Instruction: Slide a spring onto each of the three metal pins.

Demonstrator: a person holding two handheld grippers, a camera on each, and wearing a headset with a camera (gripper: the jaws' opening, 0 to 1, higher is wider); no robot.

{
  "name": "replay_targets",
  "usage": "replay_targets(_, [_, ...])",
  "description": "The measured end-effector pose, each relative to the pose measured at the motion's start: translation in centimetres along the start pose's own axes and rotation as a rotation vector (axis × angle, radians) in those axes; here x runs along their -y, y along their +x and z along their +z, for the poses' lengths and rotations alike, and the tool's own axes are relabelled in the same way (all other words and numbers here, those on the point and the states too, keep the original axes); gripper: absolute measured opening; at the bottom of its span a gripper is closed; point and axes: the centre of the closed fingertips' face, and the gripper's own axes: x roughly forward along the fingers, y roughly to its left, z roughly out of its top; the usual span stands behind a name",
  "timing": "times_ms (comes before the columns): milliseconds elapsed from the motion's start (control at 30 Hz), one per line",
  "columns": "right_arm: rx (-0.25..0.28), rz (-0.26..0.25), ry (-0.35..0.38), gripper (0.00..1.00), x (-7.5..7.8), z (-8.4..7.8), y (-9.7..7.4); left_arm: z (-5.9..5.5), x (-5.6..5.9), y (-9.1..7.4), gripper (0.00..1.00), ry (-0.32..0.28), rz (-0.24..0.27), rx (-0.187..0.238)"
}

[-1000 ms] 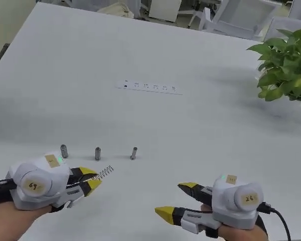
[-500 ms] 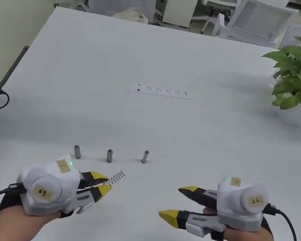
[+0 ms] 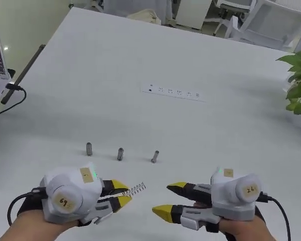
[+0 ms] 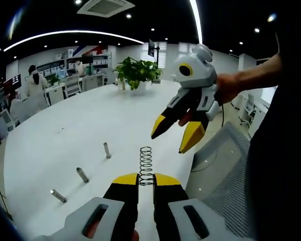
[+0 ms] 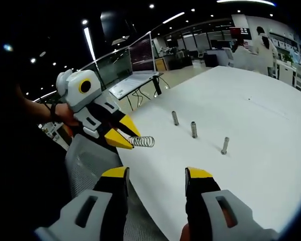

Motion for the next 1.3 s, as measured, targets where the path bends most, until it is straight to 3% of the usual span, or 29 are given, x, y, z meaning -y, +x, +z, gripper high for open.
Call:
replay_targets(133, [0.021,0.039,0.012,0.38,-0.8,0.5,0.2,0.2,0.6,0.1,0.03,0.017,-0.016,-0.001])
replay_targets(333, [0.044,0.060,0.051,0.36,-1.2,0.7,0.5,0.6,1.4,0.4,0.03,0.035,-0.048,0.004])
replay_targets(567, [0.064,0.086,0.059,0.25,-1.9,1.0,0.5,0.7,2.2,0.9,0.03,0.077,-0.078,-0.010])
replay_targets(1033, [0.076,0.092,0.052,0.19,-2.0,1.6,0.3,1.0,1.9,1.4,0.03,0.103,-0.085,-0.019])
replay_targets(1300, [0.085,0.092,0.021,0.15,-2.4,2.7,0.2,1.0,1.7,1.7,0.03,0.113,-0.080,-0.026])
